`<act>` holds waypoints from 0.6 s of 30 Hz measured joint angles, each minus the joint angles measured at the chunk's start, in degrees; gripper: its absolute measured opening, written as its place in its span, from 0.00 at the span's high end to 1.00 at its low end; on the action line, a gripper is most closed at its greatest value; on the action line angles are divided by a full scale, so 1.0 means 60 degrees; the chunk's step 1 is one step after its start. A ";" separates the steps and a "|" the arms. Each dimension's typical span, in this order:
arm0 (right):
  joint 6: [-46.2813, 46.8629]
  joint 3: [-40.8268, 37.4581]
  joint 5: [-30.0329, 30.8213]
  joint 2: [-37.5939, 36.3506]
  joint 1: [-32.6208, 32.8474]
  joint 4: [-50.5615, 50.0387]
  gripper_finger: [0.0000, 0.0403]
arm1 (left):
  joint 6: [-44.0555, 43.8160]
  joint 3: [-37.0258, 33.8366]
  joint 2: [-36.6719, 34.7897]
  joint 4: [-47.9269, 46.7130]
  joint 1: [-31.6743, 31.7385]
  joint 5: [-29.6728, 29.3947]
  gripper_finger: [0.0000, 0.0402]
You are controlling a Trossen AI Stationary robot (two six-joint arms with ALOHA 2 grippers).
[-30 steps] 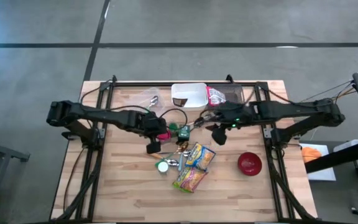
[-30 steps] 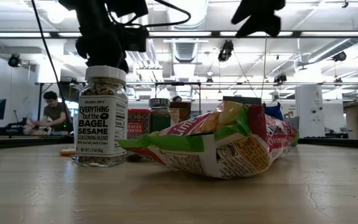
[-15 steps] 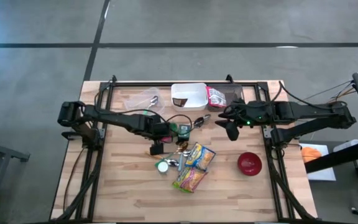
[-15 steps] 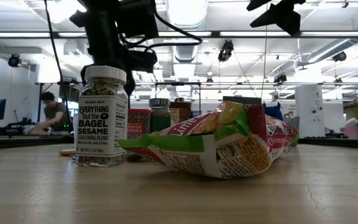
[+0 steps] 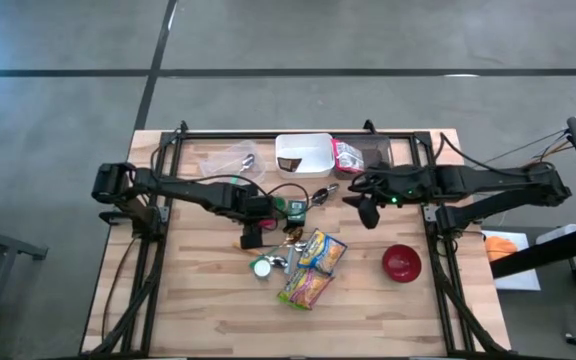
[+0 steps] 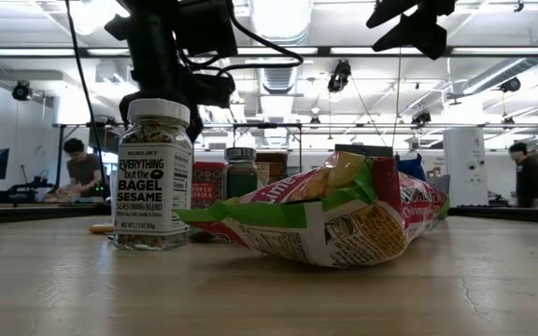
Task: Pick & Place Food Item
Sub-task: Put the red seasoning can into the white bin
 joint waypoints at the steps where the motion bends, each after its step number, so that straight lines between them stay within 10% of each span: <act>1: 0.0028 0.0003 -0.0007 0.0043 0.0000 0.0004 0.50 | -0.0001 0.0000 -0.0013 -0.0048 0.0000 0.0041 0.49; 18: -0.0405 -0.0025 -0.0577 0.0322 -0.0004 0.1037 0.50 | -0.0675 0.0203 -0.2456 -0.1057 -0.0011 0.0867 0.49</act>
